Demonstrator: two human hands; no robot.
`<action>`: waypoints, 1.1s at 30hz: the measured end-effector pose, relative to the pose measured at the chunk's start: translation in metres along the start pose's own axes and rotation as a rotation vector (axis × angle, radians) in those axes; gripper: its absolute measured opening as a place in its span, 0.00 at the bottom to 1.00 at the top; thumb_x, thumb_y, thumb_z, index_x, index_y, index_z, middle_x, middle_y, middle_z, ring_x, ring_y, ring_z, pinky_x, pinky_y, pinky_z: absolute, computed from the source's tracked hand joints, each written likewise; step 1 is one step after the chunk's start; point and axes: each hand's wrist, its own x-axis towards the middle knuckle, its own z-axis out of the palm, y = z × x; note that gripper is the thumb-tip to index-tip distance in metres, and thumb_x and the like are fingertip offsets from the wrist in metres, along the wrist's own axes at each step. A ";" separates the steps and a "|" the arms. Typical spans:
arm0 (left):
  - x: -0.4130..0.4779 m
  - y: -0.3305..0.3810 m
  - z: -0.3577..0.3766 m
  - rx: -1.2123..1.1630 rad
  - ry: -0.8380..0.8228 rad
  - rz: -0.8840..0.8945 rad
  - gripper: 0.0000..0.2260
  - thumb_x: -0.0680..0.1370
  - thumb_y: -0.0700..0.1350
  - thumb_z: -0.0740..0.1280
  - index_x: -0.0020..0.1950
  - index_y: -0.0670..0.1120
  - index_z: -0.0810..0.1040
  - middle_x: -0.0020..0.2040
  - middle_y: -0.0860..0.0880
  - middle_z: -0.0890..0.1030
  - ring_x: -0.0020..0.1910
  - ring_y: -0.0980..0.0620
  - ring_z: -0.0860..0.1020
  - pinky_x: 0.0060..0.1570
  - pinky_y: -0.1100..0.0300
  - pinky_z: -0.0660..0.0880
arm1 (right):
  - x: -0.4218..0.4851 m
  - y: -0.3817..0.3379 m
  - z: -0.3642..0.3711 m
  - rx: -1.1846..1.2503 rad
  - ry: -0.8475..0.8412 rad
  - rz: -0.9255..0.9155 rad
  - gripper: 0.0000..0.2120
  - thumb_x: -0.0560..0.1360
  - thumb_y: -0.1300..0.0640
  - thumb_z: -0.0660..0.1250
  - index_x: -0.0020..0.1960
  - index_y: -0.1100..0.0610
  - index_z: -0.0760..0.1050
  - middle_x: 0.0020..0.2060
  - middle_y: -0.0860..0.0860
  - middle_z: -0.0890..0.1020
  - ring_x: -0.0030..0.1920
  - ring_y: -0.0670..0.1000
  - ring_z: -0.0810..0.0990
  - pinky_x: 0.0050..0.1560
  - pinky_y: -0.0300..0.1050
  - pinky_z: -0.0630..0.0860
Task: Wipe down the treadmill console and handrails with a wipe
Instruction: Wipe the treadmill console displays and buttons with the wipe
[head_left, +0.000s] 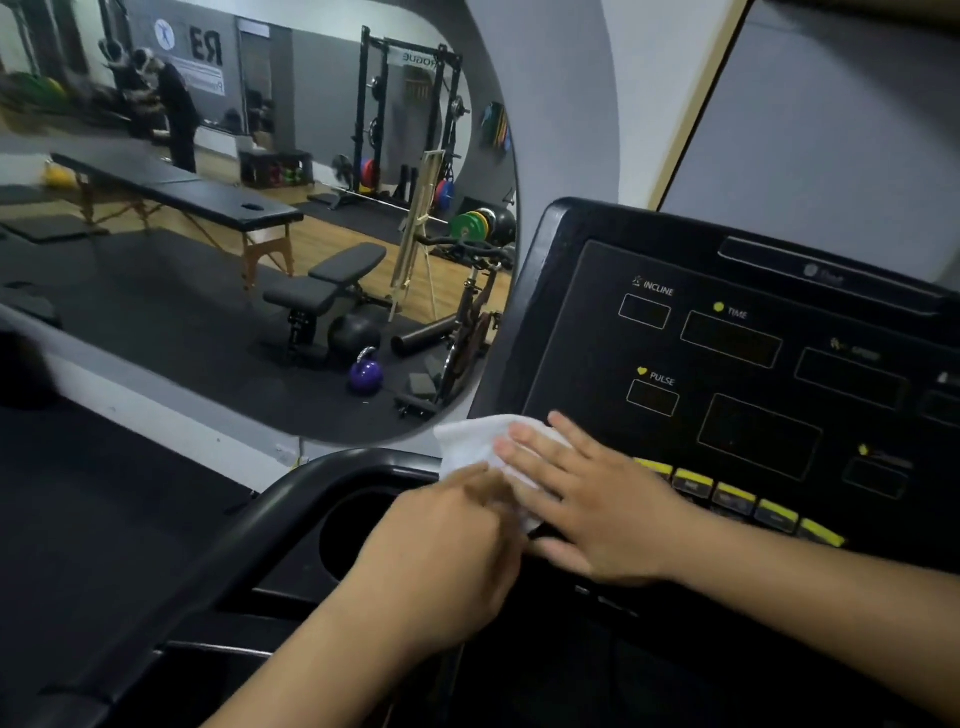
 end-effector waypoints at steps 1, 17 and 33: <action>0.002 -0.002 -0.003 0.027 0.041 0.021 0.12 0.75 0.53 0.58 0.46 0.50 0.78 0.50 0.52 0.79 0.48 0.50 0.78 0.34 0.57 0.74 | 0.002 0.015 -0.006 -0.029 0.004 0.034 0.32 0.78 0.39 0.51 0.74 0.59 0.65 0.74 0.61 0.63 0.75 0.61 0.60 0.72 0.65 0.56; 0.094 -0.002 0.026 0.078 0.259 -0.041 0.18 0.77 0.46 0.65 0.60 0.36 0.79 0.64 0.36 0.77 0.65 0.37 0.74 0.57 0.49 0.77 | 0.003 0.113 -0.040 -0.041 0.062 0.593 0.35 0.78 0.38 0.37 0.77 0.56 0.55 0.77 0.53 0.58 0.77 0.53 0.52 0.73 0.67 0.42; 0.140 -0.029 0.049 -0.195 0.529 0.178 0.19 0.80 0.43 0.58 0.69 0.36 0.72 0.72 0.41 0.71 0.75 0.46 0.64 0.71 0.45 0.65 | 0.010 0.116 -0.037 0.108 0.201 0.631 0.31 0.80 0.39 0.42 0.77 0.55 0.58 0.76 0.51 0.59 0.77 0.50 0.53 0.74 0.65 0.45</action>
